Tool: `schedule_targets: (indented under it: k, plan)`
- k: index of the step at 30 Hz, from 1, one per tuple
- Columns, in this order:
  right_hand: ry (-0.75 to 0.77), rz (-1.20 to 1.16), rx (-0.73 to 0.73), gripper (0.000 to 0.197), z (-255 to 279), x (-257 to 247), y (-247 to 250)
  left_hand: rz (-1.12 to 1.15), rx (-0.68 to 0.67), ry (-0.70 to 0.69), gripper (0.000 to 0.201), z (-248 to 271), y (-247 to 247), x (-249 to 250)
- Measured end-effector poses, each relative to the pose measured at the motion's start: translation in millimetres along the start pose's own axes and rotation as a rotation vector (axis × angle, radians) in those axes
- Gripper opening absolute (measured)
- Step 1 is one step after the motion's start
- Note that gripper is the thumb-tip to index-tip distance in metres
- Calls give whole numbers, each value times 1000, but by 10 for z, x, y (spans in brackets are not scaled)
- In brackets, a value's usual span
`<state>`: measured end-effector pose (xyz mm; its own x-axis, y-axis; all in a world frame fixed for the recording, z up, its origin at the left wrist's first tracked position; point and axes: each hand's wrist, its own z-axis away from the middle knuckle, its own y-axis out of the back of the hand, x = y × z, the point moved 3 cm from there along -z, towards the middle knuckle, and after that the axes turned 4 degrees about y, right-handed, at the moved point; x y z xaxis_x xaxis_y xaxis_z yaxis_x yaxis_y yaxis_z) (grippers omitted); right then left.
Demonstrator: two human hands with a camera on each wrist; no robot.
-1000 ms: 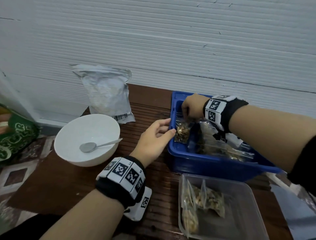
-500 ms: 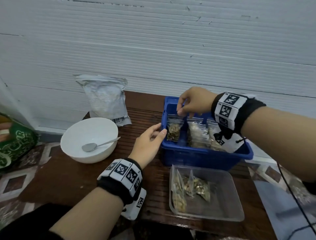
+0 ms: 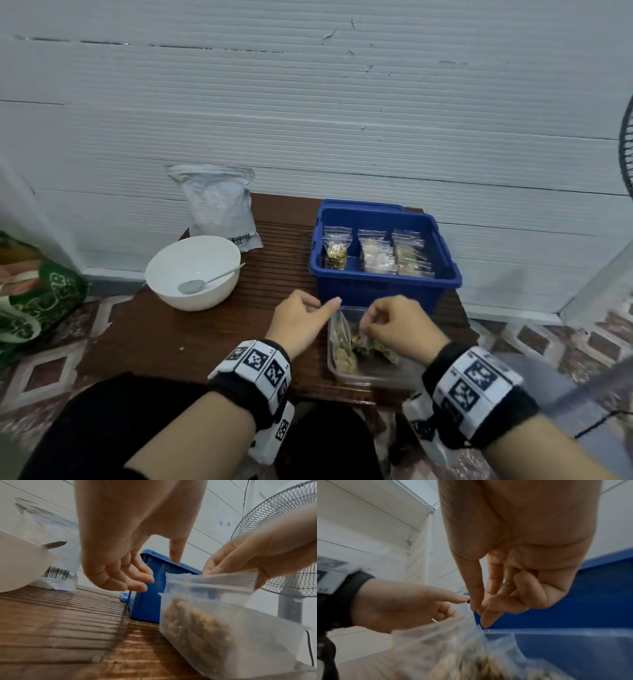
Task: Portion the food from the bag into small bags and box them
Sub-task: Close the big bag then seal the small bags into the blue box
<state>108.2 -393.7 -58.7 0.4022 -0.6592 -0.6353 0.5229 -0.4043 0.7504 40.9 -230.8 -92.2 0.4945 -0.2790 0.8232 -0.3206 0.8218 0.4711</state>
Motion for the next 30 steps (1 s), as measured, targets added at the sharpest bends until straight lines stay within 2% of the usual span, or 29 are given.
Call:
schedule_targets:
  k: [4, 10, 12, 17, 21, 24, 26, 30]
  plan:
    - [-61, -55, 54, 17, 120, 164, -248, -115, -7, 11, 20, 35, -79, -81]
    - [-43, -180, 178, 18, 202, 184, -276, -136, 27, -96, 17, 84, -95, 49]
    - [3, -231, 237, 13, 208, 149, -221, -156, 15, -159, 16, 97, -65, 113]
    - [179, -228, 328, 28, 180, 26, -50, -232, -82, -389, 11, 152, 50, 373]
    - [237, -326, 435, 10, 174, -15, 13, -353, -156, -518, 15, 188, 95, 550]
    - [258, -369, 510, 11, 201, -7, 46, -334, -160, -546, 11, 198, 101, 596]
    - [232, -425, 525, 13, 221, 32, 47, -254, -155, -522, 4, 206, 113, 589]
    - [185, -470, 535, 14, 245, 121, 28, -189, -117, -490, 5, 223, 123, 540]
